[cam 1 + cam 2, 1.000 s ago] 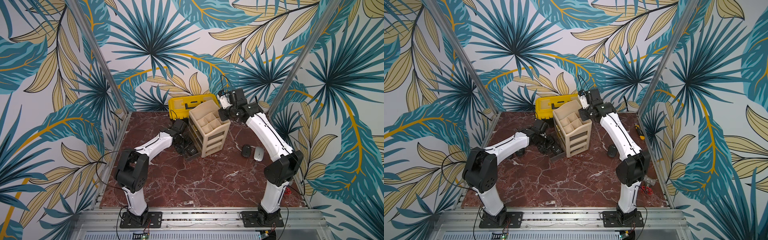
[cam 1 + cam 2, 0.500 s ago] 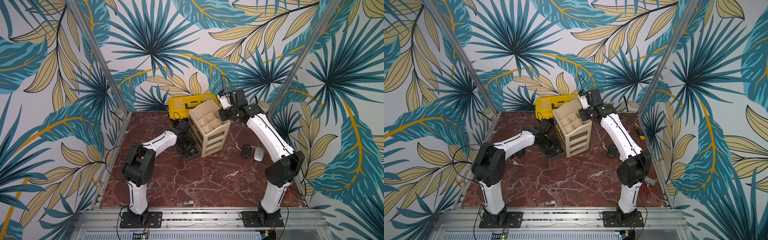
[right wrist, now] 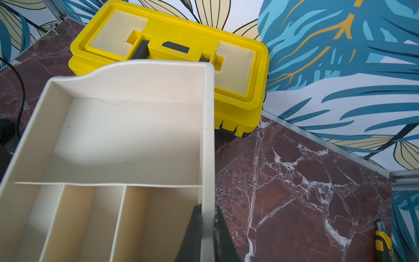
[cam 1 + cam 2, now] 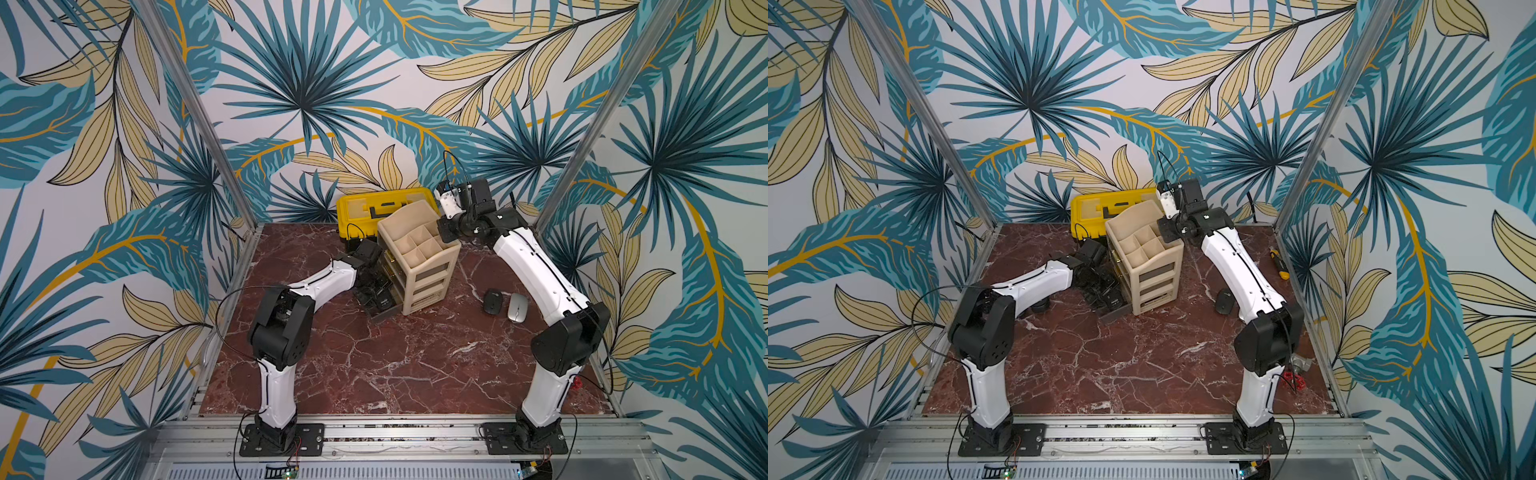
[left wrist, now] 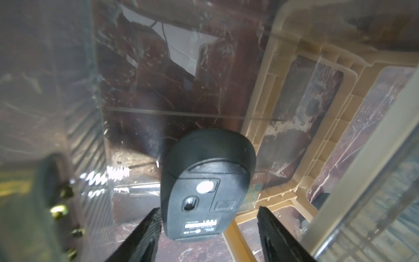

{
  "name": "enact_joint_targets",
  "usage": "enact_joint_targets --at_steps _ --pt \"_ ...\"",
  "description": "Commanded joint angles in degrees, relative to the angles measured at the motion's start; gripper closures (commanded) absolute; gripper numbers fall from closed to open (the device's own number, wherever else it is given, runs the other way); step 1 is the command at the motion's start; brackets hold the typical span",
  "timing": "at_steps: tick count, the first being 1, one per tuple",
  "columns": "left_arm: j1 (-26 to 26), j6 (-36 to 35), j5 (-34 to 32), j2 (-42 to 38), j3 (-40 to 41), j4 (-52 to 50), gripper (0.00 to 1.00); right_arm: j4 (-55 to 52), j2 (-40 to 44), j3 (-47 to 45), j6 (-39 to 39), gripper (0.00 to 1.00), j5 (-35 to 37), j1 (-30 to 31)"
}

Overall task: Take the mice out of the drawer
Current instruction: Pick up the mouse from the drawer.

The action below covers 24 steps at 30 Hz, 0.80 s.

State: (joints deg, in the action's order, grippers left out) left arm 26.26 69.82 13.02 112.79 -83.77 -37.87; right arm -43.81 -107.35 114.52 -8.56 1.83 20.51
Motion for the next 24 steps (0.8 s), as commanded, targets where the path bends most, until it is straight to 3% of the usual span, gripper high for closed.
enact_joint_targets --at_steps 1,11,19,24 --pt "-0.17 0.80 -3.56 3.75 0.43 -4.08 0.29 -4.63 -3.05 -3.24 -0.48 1.00 0.81 0.02" --pt "0.10 -2.18 -4.40 9.24 -2.04 -7.86 0.35 -4.59 -2.95 -3.24 -0.52 1.00 0.92 -0.01" --pt "0.12 -2.27 -7.26 8.78 0.58 -5.36 0.65 -4.66 -3.17 -3.38 -0.57 1.00 0.82 0.01" --pt "0.19 -3.55 -10.67 6.09 0.67 -6.35 0.71 -4.66 -3.22 -3.38 -0.54 1.00 1.05 0.01"
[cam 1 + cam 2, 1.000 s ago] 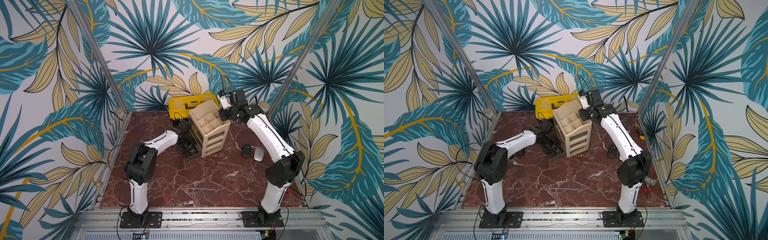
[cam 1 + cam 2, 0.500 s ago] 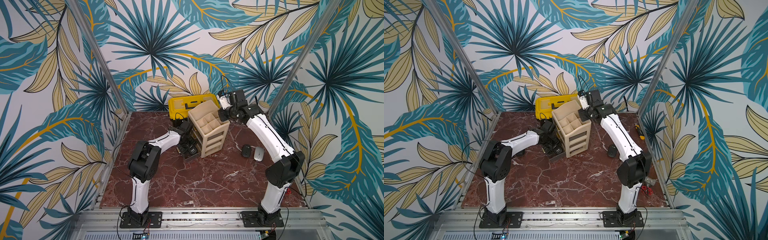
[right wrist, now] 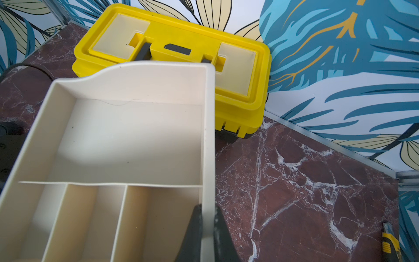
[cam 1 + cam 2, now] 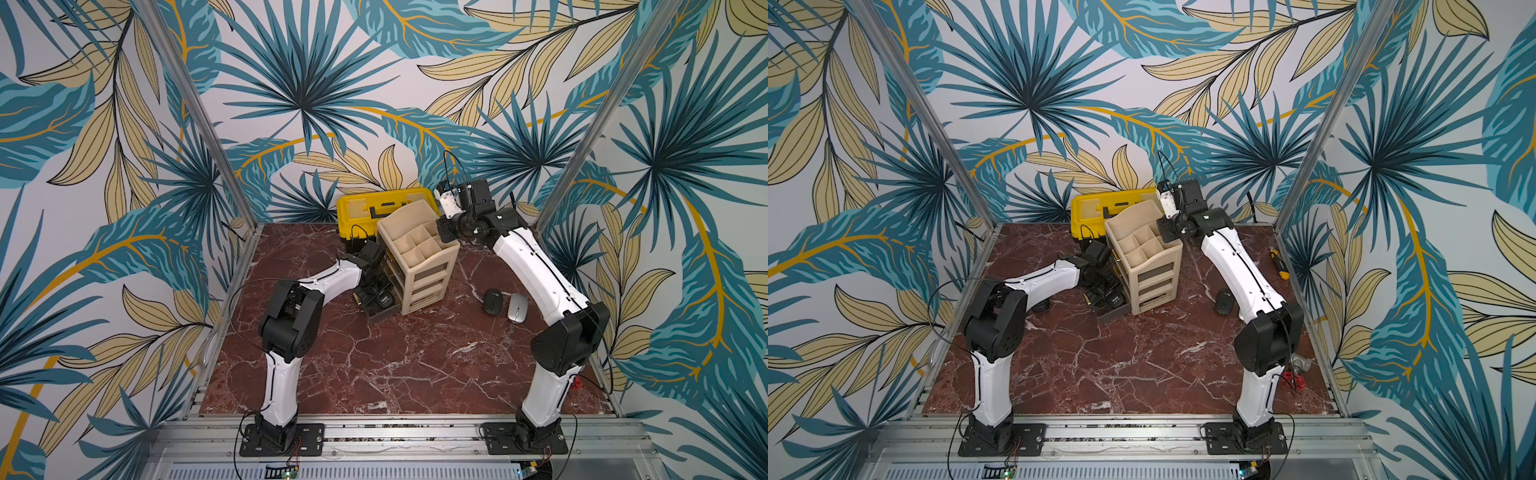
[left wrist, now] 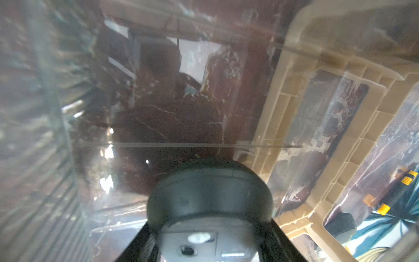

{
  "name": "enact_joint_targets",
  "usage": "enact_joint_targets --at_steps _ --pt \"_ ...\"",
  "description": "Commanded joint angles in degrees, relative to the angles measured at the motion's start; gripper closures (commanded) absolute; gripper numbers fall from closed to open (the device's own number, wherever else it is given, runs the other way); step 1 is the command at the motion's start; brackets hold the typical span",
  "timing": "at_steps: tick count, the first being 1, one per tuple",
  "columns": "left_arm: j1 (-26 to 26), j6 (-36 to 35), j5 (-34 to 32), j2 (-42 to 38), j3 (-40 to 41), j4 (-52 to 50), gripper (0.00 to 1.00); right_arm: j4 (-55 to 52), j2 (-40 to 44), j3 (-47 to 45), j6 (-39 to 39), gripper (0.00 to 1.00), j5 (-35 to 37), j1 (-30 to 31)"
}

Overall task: Take the mice out of the drawer
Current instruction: Pick up the mouse from the drawer, then place the mouse at the center of the board.

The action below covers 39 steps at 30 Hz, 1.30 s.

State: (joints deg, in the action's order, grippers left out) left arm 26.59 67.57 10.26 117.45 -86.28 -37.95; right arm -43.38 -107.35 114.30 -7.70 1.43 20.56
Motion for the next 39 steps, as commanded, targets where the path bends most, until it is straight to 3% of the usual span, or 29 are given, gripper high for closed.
enact_joint_targets --at_steps 1,13,16,26,29,33,39 --pt "-0.05 -1.87 -9.11 0.32 2.93 -6.85 0.72 -5.08 -3.30 -3.13 -1.43 1.00 1.55 -0.06" --pt "-0.48 -12.34 -17.60 -11.38 -4.48 -15.96 0.73 -5.13 -4.34 -1.59 -0.48 1.00 1.25 0.01" --pt "-1.22 -16.13 -16.89 -16.92 -2.73 -11.55 0.72 -5.27 -4.51 -1.28 -0.70 1.00 1.43 -0.01" --pt "-9.31 -25.85 -15.34 -25.63 -0.75 -19.94 0.71 -6.02 -4.09 -1.17 -0.78 1.00 1.98 -0.03" --pt "-13.02 -30.57 -10.31 -25.11 1.98 -19.78 0.71 -6.07 -3.59 -1.44 -0.53 1.00 2.35 0.01" --pt "-14.83 -35.75 -5.90 -18.50 -1.04 -24.08 0.71 -6.58 -3.15 -1.69 -0.01 1.00 3.09 -0.02" --pt "-14.81 -38.69 -5.07 -9.20 -3.59 -23.01 0.71 -6.53 -1.56 -3.10 -0.03 1.00 4.40 -0.04"
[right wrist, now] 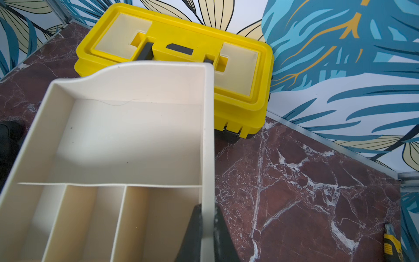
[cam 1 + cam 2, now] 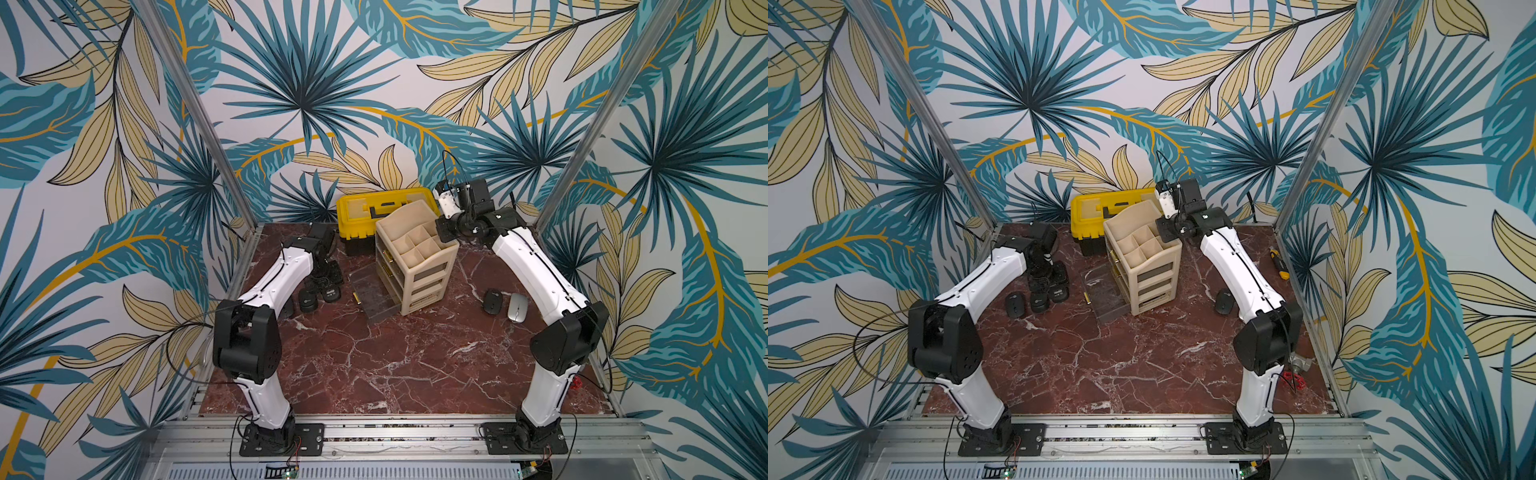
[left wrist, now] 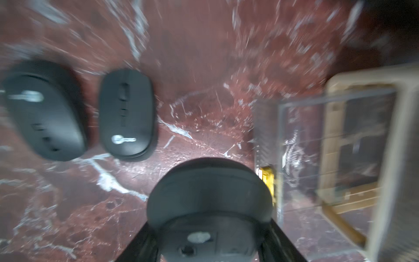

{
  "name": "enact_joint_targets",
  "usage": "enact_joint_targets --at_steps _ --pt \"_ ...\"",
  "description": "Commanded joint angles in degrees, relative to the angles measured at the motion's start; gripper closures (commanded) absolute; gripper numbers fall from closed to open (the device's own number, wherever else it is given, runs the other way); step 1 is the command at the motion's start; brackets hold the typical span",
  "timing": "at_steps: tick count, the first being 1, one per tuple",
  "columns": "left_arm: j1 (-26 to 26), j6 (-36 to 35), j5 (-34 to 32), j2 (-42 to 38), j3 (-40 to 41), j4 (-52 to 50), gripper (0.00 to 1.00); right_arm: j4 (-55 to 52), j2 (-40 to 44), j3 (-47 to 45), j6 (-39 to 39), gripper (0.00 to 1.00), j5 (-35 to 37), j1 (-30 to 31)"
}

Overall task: Take the mice out of the drawer
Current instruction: Place the mouse at the center of the board.

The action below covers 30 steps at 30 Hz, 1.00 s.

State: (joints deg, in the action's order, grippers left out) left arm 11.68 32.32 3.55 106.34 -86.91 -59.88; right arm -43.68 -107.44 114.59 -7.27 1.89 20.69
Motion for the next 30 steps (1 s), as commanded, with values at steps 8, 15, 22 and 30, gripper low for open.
enact_joint_targets --at_steps 8,15,22,30 --pt "0.04 -1.89 -1.70 8.43 -2.32 1.91 0.71 -6.29 -0.76 -5.07 -0.49 1.00 5.49 -0.12" --pt "-0.03 -2.75 -3.20 10.88 -2.62 5.86 0.69 -6.33 -1.37 -4.72 -0.29 1.00 5.23 -0.14" --pt "-0.17 -3.35 -8.45 14.38 -5.20 3.32 0.56 -6.32 -1.02 -5.51 -0.42 1.00 5.62 -0.22" --pt "-0.19 -2.85 -12.21 11.55 -2.98 7.03 0.26 -6.17 -1.40 -5.51 -0.23 1.00 5.10 -0.17"
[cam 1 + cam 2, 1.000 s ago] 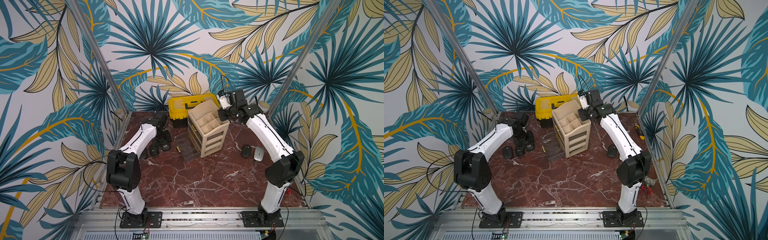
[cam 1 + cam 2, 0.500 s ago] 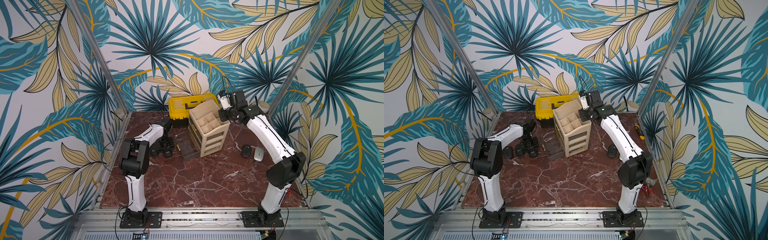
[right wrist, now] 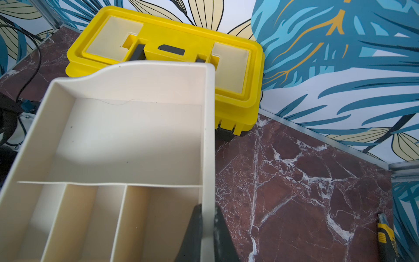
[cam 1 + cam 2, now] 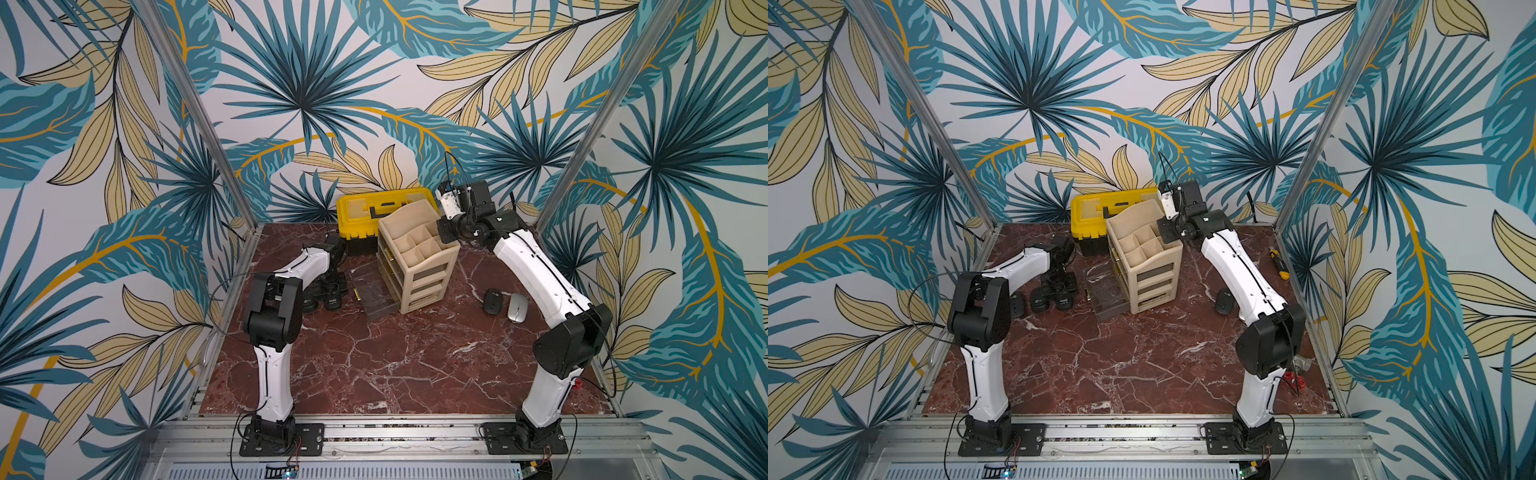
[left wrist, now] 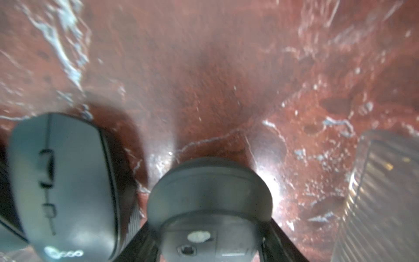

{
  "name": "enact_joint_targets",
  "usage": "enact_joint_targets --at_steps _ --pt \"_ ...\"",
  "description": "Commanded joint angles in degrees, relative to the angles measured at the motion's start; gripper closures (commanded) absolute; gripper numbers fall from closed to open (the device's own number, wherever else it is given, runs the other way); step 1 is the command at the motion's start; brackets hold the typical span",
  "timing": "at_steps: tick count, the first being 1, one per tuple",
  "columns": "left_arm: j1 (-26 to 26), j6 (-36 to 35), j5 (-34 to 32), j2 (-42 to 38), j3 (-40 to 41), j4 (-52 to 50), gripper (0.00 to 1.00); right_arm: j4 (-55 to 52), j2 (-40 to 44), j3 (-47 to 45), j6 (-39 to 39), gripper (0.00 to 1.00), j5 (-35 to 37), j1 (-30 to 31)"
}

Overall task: Take the mice out of the drawer
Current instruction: Place the mouse at the center of the board, then close the drawer in the storage box.

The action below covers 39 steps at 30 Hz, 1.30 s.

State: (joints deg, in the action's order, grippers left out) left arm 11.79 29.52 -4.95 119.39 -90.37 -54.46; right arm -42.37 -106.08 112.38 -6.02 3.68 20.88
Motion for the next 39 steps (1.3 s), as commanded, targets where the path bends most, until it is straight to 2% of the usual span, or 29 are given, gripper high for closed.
enact_joint_targets --at_steps 1,2,6,10,17,22,23,25,26,27,31,36,39 --pt "-0.29 -0.40 -3.88 -1.78 0.46 1.79 0.19 -7.49 -2.81 -3.27 -1.48 1.00 3.35 -0.36" --pt "-0.31 -0.86 -3.84 -2.00 0.26 1.82 0.19 -7.47 -2.81 -3.30 -1.51 1.00 3.37 -0.41" --pt "-0.33 -1.74 -4.65 -1.46 -2.13 -0.65 0.00 -7.52 -2.99 -3.07 -1.36 1.00 3.19 -0.32" --pt "-0.36 -1.88 -6.12 -4.30 -2.81 -1.93 0.00 -7.38 -3.16 -2.87 -1.33 1.00 3.07 -0.38" --pt "0.03 -3.59 -2.75 -15.43 -4.02 -0.76 0.00 -8.06 -4.31 -1.61 -1.02 1.00 2.71 -0.32" --pt "0.50 -3.02 -0.11 -16.74 -5.31 -3.78 0.00 -7.99 -4.13 -1.46 -0.87 1.00 2.47 -0.35" --pt "0.59 -2.50 0.34 -16.78 -4.69 -4.04 0.01 -8.01 -4.08 -1.46 -0.89 1.00 2.47 -0.32" --pt "0.55 -0.84 1.16 -18.04 -1.38 -1.57 0.18 -8.08 -4.09 -1.46 -0.85 1.00 2.56 -0.35" --pt "0.60 0.20 3.98 -19.06 1.19 1.10 0.29 -8.15 -4.09 -1.38 -0.90 1.00 2.47 -0.34" --pt "0.50 1.06 5.70 -19.89 3.21 3.53 0.33 -8.28 -4.13 -1.37 -0.85 1.00 2.47 -0.37" --pt "0.59 4.56 11.89 -20.35 9.46 10.89 0.34 -8.68 -4.05 -1.52 -1.08 1.00 2.64 -0.36" --pt "1.16 5.83 16.57 -17.91 12.47 15.02 0.34 -8.80 -3.59 -1.66 -1.38 1.00 3.00 -0.29" --pt "2.31 6.81 17.23 -16.39 13.03 16.91 0.34 -8.79 -3.70 -1.55 -1.37 1.00 3.06 -0.37"
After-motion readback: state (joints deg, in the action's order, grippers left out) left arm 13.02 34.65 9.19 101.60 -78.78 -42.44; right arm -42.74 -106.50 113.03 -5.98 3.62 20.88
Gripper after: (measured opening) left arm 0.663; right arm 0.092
